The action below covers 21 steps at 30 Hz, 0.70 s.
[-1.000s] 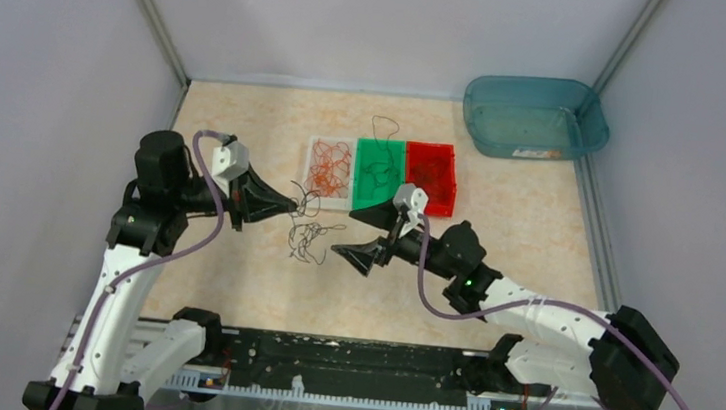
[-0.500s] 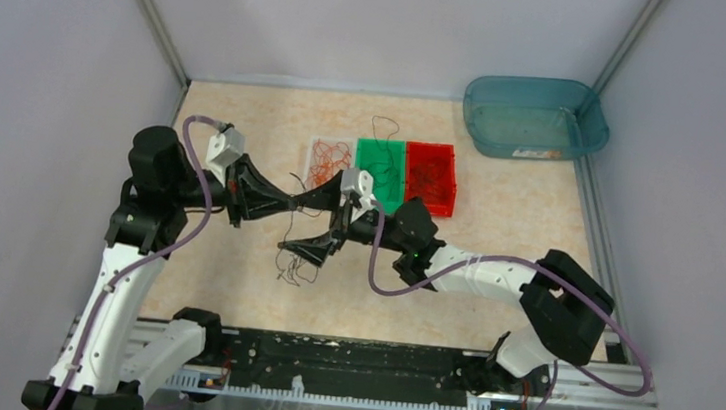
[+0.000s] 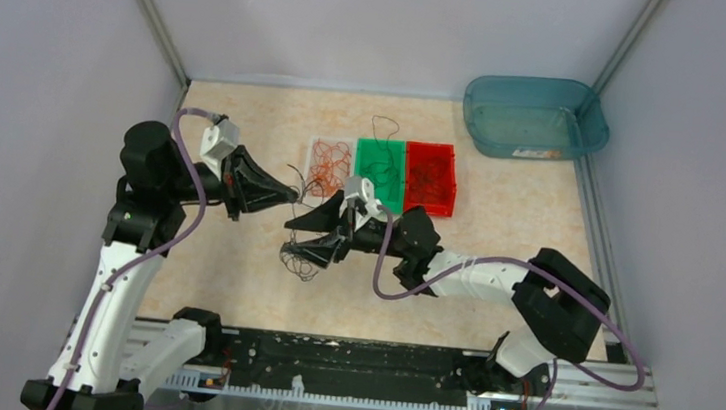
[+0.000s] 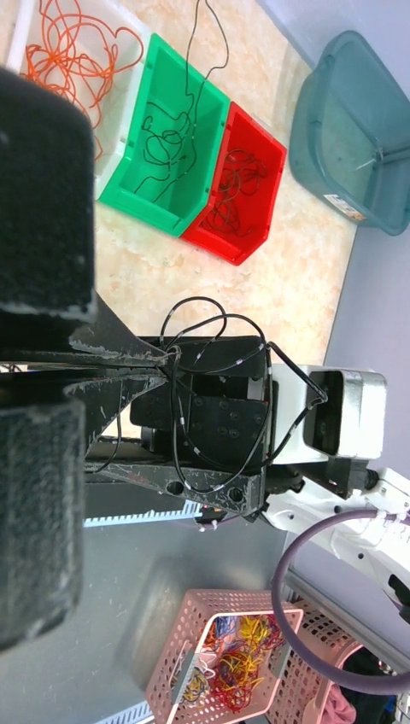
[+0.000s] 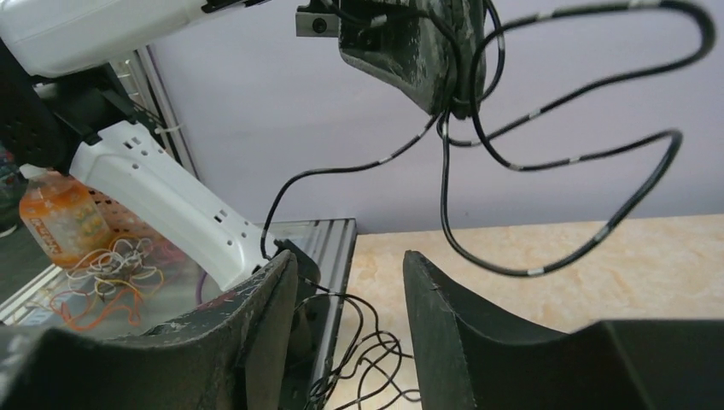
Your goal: Untangle the cables
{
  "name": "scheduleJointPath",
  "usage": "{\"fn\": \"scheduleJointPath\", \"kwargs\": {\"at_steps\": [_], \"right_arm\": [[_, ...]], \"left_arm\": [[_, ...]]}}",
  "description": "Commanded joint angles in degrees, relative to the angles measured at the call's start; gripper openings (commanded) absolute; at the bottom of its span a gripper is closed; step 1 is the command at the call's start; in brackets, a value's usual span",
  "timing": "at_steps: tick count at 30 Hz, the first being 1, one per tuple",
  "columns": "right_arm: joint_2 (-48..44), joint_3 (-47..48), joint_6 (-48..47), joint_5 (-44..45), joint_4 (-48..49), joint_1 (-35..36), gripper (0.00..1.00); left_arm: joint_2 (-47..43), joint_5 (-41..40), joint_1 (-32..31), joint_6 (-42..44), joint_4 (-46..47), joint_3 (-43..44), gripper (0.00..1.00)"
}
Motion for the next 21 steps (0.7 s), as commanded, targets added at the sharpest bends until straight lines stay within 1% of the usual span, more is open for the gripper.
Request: {"fn": "scheduleJointPath", "kwargs": {"at_steps": [1, 5, 11, 13, 17, 19, 21], "right_arm": [[-0.26, -2.20, 3.50, -0.10, 6.52, 0.31, 0.49], [-4.19, -7.02, 0.86, 3.59, 4.64, -0.30, 0.49], [-10.00, -10.52, -1.84, 6.57, -1.28, -1.88, 0.49], [-12.69, -11.95, -2.45, 7.57, -1.90, -2.95, 0.53], [-17.75, -11.18, -7.02, 8.78, -6.65, -3.48, 0.69], [-18.90, -9.84, -8.88, 8.53, -7.55, -3.47, 0.73], [-18.86, -7.69, -9.87, 7.72, -8.40, -3.32, 0.75]], "left_arm": [[-0.08, 0.48, -0.30, -1.43, 2.62, 2.70, 0.00], [-0.11, 0.81, -0.30, -2.02, 2.97, 3.52, 0.00], [-0.37, 1.03, -0.35, -4.26, 5.38, 3.58, 0.00], [-0.45, 1.14, -0.30, -4.31, 5.44, 3.58, 0.00], [-0.50, 1.10, -0.32, -4.51, 5.48, 3.65, 0.00], [-0.44, 1.11, -0.30, -4.52, 5.59, 3.71, 0.00], [-0.30, 1.01, -0.31, -4.68, 5.74, 3.84, 0.00]]}}
